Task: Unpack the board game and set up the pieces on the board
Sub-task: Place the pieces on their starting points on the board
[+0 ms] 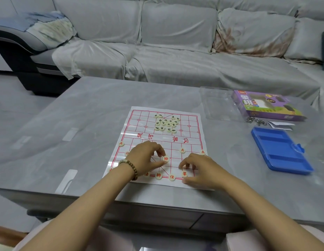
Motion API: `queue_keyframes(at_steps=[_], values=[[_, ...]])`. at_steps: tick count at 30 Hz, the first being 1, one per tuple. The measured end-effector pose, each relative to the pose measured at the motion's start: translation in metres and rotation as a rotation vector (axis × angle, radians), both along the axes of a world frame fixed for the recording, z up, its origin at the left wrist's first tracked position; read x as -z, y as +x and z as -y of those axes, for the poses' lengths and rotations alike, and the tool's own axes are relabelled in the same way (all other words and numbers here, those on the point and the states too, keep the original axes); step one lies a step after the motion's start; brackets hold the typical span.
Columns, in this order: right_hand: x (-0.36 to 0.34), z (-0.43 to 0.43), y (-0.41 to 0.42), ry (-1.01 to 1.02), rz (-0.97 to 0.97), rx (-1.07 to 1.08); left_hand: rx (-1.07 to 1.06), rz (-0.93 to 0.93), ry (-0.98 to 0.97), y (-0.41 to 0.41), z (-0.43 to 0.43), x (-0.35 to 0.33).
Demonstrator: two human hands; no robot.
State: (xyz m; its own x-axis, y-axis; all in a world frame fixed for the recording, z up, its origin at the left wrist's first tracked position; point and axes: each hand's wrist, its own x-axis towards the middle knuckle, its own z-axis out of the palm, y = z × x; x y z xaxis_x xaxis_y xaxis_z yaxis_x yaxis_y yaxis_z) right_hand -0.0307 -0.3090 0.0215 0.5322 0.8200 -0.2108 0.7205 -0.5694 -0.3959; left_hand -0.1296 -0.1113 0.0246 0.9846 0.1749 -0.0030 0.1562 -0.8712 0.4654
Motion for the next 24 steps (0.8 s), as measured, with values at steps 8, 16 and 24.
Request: queue_keyframes(at_steps=[8, 16, 24], values=[[0.002, 0.001, 0.000, 0.035, 0.013, 0.029, -0.001, 0.008, 0.007, -0.001, -0.003, 0.001], [0.001, 0.003, 0.001, 0.011, -0.009, -0.012, -0.004, 0.004, 0.024, -0.002, -0.007, 0.001], [-0.001, 0.002, -0.004, 0.036, -0.004, 0.007, -0.004, 0.009, 0.030, -0.004, -0.010, 0.001]])
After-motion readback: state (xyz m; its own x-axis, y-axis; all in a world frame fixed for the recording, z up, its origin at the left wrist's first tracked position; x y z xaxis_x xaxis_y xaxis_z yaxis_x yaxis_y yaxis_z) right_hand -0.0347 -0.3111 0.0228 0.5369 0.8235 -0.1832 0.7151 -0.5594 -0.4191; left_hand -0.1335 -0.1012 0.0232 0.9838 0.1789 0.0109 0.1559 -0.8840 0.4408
